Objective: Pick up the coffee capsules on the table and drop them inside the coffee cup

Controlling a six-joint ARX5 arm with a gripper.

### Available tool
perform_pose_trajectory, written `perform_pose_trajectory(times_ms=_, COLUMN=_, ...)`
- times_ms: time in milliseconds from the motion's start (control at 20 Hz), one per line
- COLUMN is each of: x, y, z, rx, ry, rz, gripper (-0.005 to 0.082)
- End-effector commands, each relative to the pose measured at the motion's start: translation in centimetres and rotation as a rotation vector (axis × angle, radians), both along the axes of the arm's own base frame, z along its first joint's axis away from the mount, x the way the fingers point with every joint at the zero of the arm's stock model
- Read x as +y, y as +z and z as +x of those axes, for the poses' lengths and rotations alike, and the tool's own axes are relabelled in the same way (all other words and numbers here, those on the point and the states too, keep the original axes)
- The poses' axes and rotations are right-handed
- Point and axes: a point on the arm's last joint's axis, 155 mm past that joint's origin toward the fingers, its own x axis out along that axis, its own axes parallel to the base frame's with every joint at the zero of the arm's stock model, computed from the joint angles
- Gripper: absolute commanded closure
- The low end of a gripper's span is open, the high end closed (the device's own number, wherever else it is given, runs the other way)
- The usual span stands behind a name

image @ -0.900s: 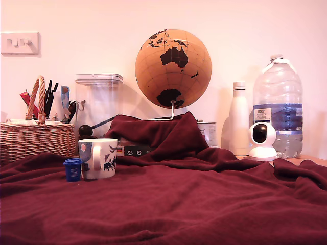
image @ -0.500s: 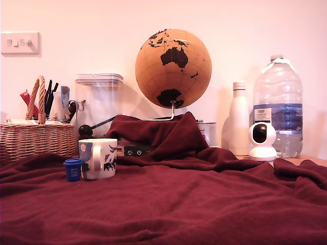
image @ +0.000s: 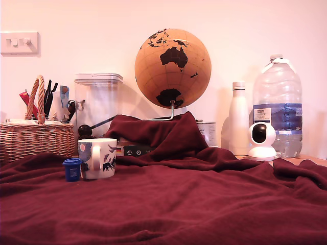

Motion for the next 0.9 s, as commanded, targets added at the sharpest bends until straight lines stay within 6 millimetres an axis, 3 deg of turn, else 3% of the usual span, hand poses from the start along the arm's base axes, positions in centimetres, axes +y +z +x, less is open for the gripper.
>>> perform_pose_trajectory(times_ms=0, x=-0.3, y=-0.9, z=0.1, rx=0.029, ry=-0.014, rz=-0.010, gripper=0.0793)
perform_pose_trajectory(times_ms=200, x=-1.0, y=-2.1, z=0.4, rx=0.095, ry=-0.052, rz=-0.018, gripper=0.0793)
perform_pose_trajectory(times_ms=550, x=-1.9, y=-1.8, z=2.5, rx=0.090, ry=-0.102, rz=0.013, gripper=0.0781)
perform_pose_trajectory(times_ms=600, x=-2.0, y=-1.7, z=2.7, rx=0.086, ry=-0.106, rz=0.012, gripper=0.0714)
perform_pose_trajectory(times_ms=650, x=-2.0, y=-1.7, z=2.9, rx=0.081, ry=-0.108, rz=0.020, gripper=0.0584)
perform_pose_trajectory(times_ms=750, x=-2.0, y=-1.6, z=3.2, rx=0.077, ry=-0.108, rz=0.020, gripper=0.0225)
perform_pose_trajectory(times_ms=800, x=-2.1, y=-1.9, z=3.2, rx=0.083, ry=-0.118, rz=0.029, gripper=0.0151)
perform_pose_trajectory(times_ms=850, x=-2.4, y=-2.1, z=3.2, rx=0.091, ry=-0.136, rz=0.026, gripper=0.0145)
